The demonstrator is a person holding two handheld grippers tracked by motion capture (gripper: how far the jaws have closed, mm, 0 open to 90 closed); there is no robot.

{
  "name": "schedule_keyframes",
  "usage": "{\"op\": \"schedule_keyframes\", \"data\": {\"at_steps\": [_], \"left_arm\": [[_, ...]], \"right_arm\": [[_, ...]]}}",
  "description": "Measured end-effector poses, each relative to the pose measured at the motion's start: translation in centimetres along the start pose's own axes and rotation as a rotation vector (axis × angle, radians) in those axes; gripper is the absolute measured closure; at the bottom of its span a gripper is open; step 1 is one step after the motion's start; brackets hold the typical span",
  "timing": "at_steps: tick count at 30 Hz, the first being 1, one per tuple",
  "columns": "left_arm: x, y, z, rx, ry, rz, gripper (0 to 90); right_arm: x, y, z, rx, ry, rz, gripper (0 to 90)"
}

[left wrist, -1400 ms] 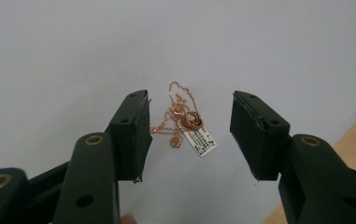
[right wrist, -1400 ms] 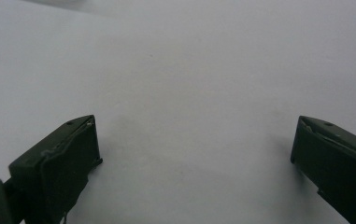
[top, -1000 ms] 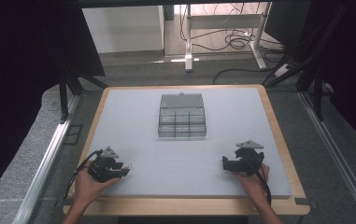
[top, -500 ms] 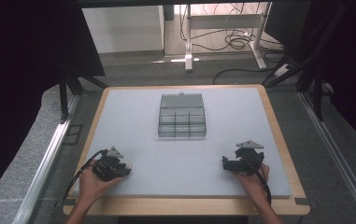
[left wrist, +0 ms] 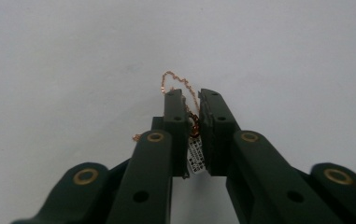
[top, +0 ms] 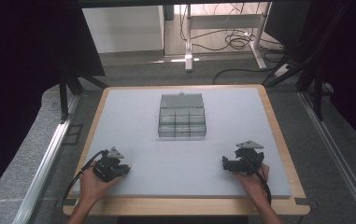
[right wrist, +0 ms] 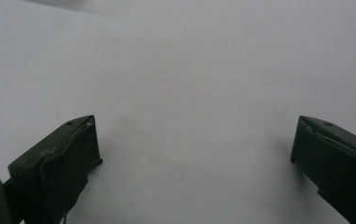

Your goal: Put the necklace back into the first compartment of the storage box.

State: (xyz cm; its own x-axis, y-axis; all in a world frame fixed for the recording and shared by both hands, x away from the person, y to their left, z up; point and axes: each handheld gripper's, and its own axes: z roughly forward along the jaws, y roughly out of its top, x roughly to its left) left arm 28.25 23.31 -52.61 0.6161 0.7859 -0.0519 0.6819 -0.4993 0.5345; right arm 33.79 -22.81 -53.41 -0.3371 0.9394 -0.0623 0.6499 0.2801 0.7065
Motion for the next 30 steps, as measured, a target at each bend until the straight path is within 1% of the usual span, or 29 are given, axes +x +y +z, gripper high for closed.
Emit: {"op": "schedule_keyframes", "data": {"at_steps": [6,9,13,18,21,23,24,30], "left_arm": [[0.0,0.0,0.0,-0.003,0.004,0.006,85.3],[0.0,0.0,0.0,-0.005,0.001,0.002,85.4],[0.2,0.0,-0.2,-0.005,-0.018,0.0,85.6],[0.7,0.0,-1.1,-0.042,-0.045,-0.03,85.6],[1.0,-0.1,-1.8,-0.065,-0.054,-0.045,85.6],[1.0,-0.1,-2.1,-0.076,-0.052,-0.047,85.6],[1.0,0.0,-2.4,-0.079,-0.053,-0.041,85.6],[0.7,0.7,-3.6,-0.11,-0.069,-0.035,85.6]], "right_arm": [[0.0,0.0,0.0,0.0,0.0,0.0,0.9],[0.0,0.0,0.0,0.0,0.0,0.0,0.9],[0.0,0.0,0.0,0.0,0.0,-0.001,0.9],[0.0,0.0,0.0,0.0,0.001,-0.002,0.9],[0.0,0.0,0.0,0.0,0.0,-0.002,0.9],[0.0,0.0,0.0,0.0,0.0,-0.002,0.8],[0.0,0.0,0.0,0.0,0.0,-0.002,0.9],[0.0,0.0,0.0,0.0,0.0,-0.003,0.9]]}}
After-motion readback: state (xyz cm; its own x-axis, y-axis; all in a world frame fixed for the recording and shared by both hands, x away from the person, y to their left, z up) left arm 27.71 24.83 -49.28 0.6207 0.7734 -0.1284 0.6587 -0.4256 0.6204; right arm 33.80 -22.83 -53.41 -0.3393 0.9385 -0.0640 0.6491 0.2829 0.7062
